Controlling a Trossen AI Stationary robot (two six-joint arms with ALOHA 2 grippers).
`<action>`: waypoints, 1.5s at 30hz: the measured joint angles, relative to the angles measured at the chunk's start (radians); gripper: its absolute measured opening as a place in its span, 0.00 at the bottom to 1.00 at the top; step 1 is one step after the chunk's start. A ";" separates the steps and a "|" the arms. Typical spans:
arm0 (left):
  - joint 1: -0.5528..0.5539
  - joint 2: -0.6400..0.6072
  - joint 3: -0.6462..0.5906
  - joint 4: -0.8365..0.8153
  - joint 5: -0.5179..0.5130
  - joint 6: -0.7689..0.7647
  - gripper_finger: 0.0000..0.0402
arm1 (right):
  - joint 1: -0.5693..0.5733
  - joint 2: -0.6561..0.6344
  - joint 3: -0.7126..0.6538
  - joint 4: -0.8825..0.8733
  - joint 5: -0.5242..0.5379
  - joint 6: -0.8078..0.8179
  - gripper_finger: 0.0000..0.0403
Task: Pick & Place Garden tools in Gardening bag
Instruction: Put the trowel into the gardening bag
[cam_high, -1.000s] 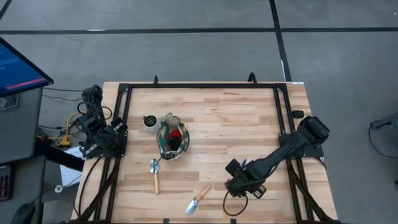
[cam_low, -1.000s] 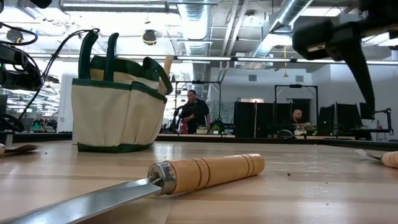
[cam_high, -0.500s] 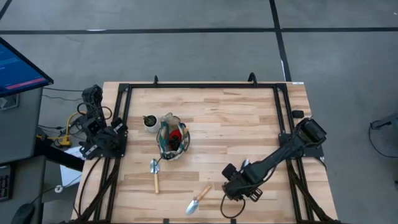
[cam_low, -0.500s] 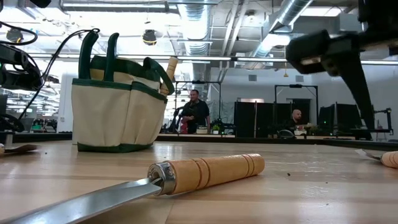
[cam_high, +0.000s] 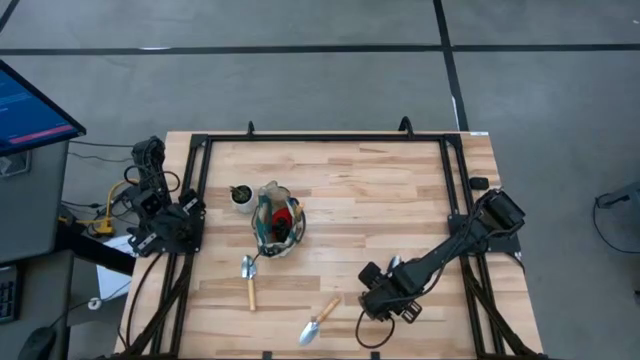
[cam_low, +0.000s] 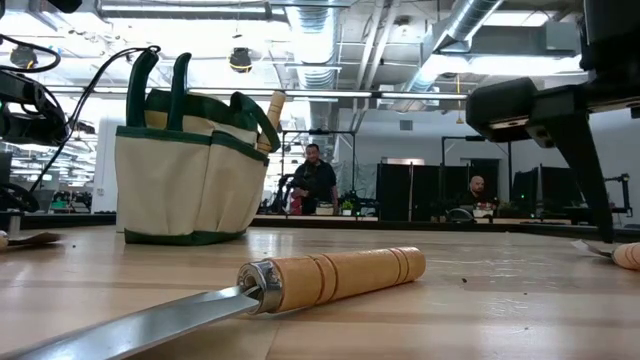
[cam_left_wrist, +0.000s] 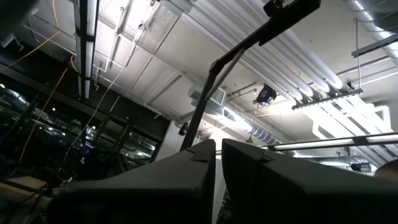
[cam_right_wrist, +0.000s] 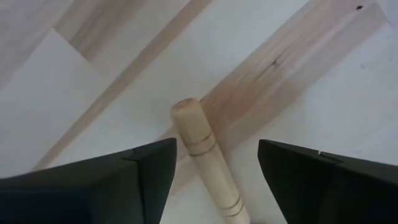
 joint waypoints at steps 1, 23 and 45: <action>0.000 0.000 0.000 0.000 0.000 0.000 0.05 | -0.001 0.000 0.000 0.000 0.000 0.000 0.53; 0.000 0.000 0.000 -0.006 0.003 -0.003 0.05 | 0.013 0.016 -0.053 0.051 0.022 0.019 0.32; 0.000 0.000 0.000 -0.006 0.000 -0.003 0.05 | -0.124 -0.149 0.069 0.575 0.616 0.375 0.15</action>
